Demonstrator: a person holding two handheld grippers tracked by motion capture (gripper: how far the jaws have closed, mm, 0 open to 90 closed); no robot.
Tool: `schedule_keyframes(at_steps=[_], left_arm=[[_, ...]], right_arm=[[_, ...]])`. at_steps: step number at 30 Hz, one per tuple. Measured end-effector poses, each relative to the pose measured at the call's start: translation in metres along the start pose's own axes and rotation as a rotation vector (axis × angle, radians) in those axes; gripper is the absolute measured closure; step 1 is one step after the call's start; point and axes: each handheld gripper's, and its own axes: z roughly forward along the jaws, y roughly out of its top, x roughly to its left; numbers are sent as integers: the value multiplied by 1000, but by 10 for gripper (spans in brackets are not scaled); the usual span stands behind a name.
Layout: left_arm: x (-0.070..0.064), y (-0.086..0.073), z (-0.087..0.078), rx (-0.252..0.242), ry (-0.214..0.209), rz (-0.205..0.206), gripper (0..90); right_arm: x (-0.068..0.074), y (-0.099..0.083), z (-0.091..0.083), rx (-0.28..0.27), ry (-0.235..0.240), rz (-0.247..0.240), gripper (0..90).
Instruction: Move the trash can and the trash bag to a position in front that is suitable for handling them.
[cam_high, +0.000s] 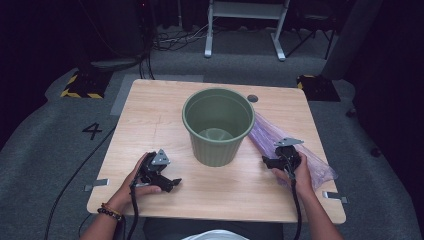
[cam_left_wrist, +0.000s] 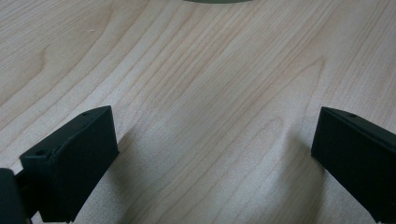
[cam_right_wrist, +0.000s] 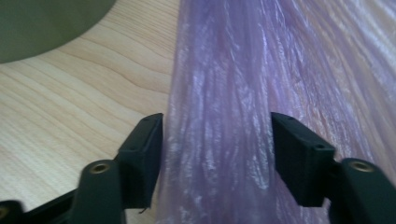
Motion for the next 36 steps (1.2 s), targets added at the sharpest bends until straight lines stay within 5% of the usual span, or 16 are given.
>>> schedule_keyframes(at_steps=[8, 17, 36], left_arm=[[0, 0, 0, 0, 0, 0, 2], [0, 0, 0, -1, -1, 0, 2], [2, 0, 0, 0, -15, 18, 2]], right_arm=[[-8, -4, 2, -21, 72, 7, 661], [-18, -7, 1, -36, 99, 0, 884], [-28, -10, -16, -114, 57, 23, 900]])
